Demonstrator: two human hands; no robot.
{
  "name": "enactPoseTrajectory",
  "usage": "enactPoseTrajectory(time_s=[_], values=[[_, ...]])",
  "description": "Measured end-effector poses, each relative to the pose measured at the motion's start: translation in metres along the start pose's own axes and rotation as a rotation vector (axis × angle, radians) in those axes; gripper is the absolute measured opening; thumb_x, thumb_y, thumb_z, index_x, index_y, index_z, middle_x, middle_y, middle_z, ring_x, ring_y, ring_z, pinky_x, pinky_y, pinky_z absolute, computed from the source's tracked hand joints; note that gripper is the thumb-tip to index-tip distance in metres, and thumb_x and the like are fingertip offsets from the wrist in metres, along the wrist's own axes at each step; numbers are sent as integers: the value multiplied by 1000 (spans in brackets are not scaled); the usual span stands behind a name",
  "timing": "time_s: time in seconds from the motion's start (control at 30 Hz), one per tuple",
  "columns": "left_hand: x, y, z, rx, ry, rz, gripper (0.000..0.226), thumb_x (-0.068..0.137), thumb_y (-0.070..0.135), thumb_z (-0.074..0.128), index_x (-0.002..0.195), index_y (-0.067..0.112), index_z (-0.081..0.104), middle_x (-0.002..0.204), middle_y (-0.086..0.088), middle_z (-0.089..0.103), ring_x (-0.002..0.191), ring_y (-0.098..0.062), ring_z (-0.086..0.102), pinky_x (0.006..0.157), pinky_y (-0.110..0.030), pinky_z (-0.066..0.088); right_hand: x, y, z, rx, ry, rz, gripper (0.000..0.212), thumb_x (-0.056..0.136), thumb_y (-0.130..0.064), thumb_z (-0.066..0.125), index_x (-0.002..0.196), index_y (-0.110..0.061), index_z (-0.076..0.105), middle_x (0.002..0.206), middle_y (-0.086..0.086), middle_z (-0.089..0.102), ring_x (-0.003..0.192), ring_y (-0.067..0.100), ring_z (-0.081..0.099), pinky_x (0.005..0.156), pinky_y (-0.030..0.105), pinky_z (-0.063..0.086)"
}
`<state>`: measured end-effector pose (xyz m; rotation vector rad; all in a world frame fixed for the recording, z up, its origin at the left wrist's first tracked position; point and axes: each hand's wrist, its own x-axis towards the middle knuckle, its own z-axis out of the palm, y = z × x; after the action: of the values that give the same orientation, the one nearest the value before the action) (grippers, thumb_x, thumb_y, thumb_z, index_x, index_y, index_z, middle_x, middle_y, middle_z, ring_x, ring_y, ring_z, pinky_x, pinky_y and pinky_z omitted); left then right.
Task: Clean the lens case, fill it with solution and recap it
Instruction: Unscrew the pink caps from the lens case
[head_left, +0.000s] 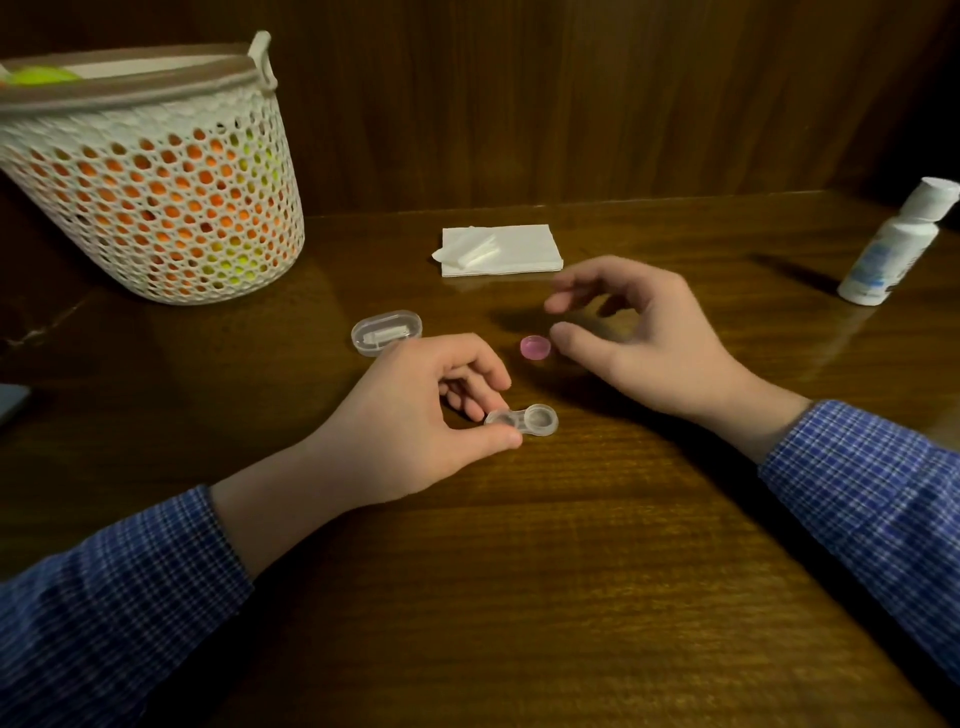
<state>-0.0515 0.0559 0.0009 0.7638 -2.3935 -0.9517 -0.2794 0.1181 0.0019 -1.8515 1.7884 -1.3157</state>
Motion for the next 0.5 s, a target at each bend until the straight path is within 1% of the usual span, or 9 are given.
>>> enactPoseTrajectory(time_s=[0.03,0.1,0.17,0.23,0.3,0.4,0.5], values=[[0,-1,0,-3,1,5,35,75,24,90,104,29,70,90,14,76,85,-4,73,79,-29,62,-6,-3,-3,43,-31,-35,45,80,-40,75,121,-24,66,104,-9,74,97,9,70,86,29,59],[-1,-2,0,-9,3,18,35,75,24,90,105,28,71,90,15,75,85,-4,73,79,-27,61,-18,-9,-6,32,-175,-85,52,79,-44,75,126,-23,65,107,-9,73,98,11,70,83,24,58],[-1,-3,0,-8,11,29,35,75,23,90,105,27,71,90,15,75,86,-3,73,78,-24,61,-23,-13,-4,-63,-319,-108,61,77,-46,78,131,-24,62,110,-14,70,102,6,68,83,19,55],[-1,-3,1,-10,14,41,35,75,22,90,105,26,71,88,13,75,86,-2,73,77,-22,61,-24,-15,0,-100,-397,-99,67,76,-41,83,136,-24,59,110,-15,69,101,2,68,83,18,56],[-1,-3,1,-8,18,47,35,76,22,90,105,25,72,89,12,74,86,-3,72,77,-23,61,-24,-15,2,-98,-408,-97,68,76,-36,85,136,-23,58,109,-16,70,101,0,68,84,18,57],[-1,-4,2,6,24,46,35,76,22,90,105,26,72,89,12,74,85,-4,72,77,-28,62,-24,-15,1,-71,-391,-90,65,77,-28,86,136,-25,58,103,-17,73,99,-2,70,87,14,55],[-1,-4,2,20,22,55,36,76,23,89,107,25,72,90,12,74,86,-5,72,77,-29,62,-22,-15,1,-53,-393,-60,64,78,-22,87,135,-25,58,98,-15,76,94,0,72,84,14,55]])
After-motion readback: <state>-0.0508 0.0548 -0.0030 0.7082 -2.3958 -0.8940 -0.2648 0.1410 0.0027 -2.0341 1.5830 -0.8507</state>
